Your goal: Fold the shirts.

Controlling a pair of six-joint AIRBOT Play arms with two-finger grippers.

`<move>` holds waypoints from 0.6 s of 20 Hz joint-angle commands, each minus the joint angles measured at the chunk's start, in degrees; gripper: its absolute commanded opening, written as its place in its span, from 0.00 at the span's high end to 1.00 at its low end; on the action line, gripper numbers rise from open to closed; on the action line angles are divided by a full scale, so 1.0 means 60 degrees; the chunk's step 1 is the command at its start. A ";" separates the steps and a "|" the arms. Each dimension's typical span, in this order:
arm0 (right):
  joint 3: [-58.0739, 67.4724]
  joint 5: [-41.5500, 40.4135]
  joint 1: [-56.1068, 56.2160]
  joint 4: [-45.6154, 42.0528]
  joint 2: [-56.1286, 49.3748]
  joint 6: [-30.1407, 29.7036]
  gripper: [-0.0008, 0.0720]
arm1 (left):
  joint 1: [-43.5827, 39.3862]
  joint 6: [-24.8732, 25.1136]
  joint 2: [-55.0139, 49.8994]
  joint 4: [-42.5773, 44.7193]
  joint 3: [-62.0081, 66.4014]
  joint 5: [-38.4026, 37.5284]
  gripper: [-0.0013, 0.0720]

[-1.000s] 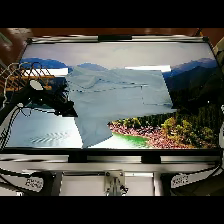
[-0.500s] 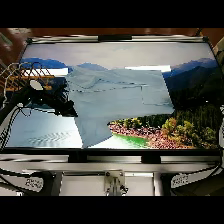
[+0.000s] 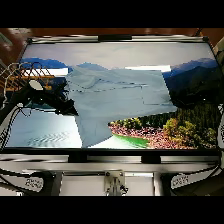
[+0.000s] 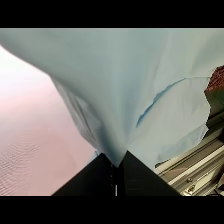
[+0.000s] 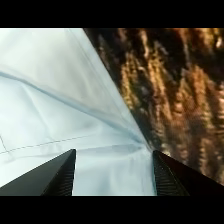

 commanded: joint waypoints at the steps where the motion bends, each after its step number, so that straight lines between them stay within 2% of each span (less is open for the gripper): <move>1: 0.0022 -0.0295 0.0029 -0.0543 0.0164 -0.0015 0.18 | 0.0004 0.0004 0.0007 -0.0058 0.0011 -0.0044 0.94; 4: 0.0018 -0.1322 -0.0586 -0.1606 0.0386 0.0149 0.18 | 0.0004 0.0004 0.0018 -0.0091 0.0011 -0.0051 0.94; 6: -0.0142 -0.1614 -0.1078 -0.1228 0.0379 0.0091 0.18 | 0.0004 0.0004 0.0018 -0.0091 0.0011 -0.0051 0.94; 8: -0.0444 -0.1566 -0.1384 -0.0211 0.0379 -0.0346 0.18 | 0.0004 0.0004 0.0018 -0.0091 0.0011 -0.0047 0.94; 12: -0.1009 -0.0976 -0.1133 0.0477 0.0317 -0.0823 0.18 | 0.0004 0.0004 0.0018 -0.0095 0.0011 -0.0044 0.94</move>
